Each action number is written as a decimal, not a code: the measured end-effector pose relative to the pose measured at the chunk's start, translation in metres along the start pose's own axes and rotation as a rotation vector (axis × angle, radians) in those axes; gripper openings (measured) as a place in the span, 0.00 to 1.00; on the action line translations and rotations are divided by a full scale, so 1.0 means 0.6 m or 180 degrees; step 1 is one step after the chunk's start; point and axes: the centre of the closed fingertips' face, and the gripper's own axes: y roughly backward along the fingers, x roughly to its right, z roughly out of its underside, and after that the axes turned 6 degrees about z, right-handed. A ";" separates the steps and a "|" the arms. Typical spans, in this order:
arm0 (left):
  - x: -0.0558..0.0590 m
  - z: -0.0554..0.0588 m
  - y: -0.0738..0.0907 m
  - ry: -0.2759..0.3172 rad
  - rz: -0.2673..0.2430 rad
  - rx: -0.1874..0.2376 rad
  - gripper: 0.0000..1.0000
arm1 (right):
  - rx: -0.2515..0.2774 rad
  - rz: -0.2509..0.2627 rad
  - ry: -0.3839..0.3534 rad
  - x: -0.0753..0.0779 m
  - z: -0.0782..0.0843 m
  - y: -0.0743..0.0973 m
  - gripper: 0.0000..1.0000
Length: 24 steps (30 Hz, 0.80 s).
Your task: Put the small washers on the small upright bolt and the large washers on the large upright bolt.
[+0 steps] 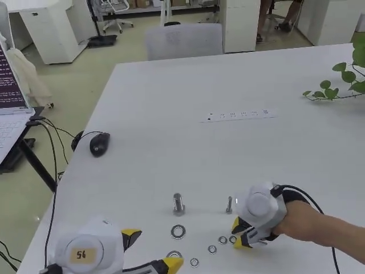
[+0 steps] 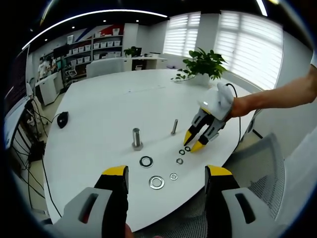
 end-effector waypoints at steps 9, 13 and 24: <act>-0.001 -0.008 -0.014 -0.0081 0.0084 -0.0038 0.61 | -0.0021 -0.0019 0.0114 -0.003 0.001 -0.001 0.17; -0.001 -0.013 -0.021 -0.0107 0.0114 -0.0046 0.61 | -0.0002 0.0005 0.0122 -0.004 0.002 0.001 0.15; -0.004 -0.026 -0.028 -0.0136 0.0128 -0.0005 0.60 | 0.0147 0.0213 -0.0356 0.000 0.008 0.004 0.13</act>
